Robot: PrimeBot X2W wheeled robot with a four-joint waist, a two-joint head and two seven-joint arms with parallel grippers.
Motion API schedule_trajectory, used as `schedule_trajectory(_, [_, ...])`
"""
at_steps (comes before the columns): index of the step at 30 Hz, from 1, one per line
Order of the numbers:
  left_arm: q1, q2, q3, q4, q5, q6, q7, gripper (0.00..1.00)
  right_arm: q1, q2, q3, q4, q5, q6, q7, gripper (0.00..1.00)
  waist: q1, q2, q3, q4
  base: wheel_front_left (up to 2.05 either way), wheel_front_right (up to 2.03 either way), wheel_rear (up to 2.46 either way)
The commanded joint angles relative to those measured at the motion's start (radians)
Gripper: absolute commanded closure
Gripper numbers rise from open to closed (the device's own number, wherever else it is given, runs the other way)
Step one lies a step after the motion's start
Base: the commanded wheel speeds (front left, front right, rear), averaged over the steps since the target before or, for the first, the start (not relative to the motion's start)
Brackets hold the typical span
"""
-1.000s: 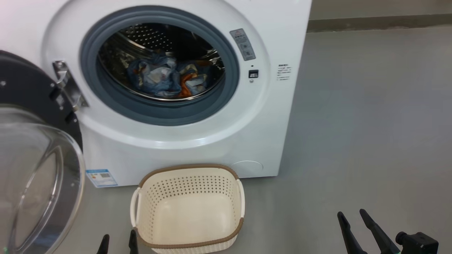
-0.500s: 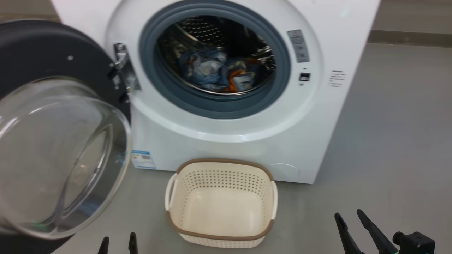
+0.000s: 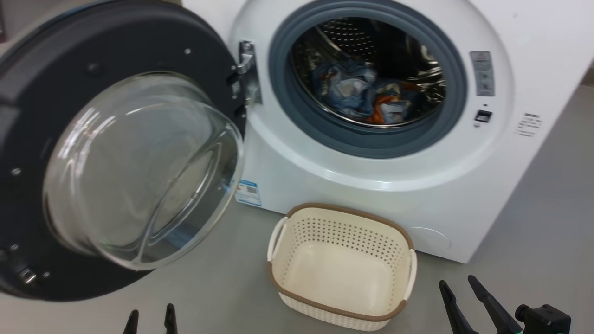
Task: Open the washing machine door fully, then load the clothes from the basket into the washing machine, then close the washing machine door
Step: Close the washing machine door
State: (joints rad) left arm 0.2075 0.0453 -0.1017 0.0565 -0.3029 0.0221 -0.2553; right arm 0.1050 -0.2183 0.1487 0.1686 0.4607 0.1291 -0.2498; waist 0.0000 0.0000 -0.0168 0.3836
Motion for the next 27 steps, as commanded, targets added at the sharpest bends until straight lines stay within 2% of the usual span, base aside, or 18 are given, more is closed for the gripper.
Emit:
schedule_trajectory(1, [-0.012,0.005,0.035,-0.029,0.007,0.008,-0.006,0.0,-0.029,-0.016,0.023,-0.022,-0.009,0.002,-0.012,0.0,0.0,0.0,-0.002,0.05,0.0,0.0,0.0])
schedule_trajectory(13, [-0.012,0.005,0.038,-0.03,0.0,0.013,-0.006,0.0,-0.026,-0.017,0.028,-0.021,-0.012,0.002,-0.012,0.0,0.0,0.0,-0.006,0.117,0.0,0.0,0.0])
schedule_trajectory(27, [-0.002,0.005,0.059,-0.042,-0.029,0.034,-0.006,0.0,-0.054,-0.023,0.055,-0.01,-0.007,0.002,-0.012,0.0,0.0,0.0,0.005,0.126,0.0,0.0,0.0])
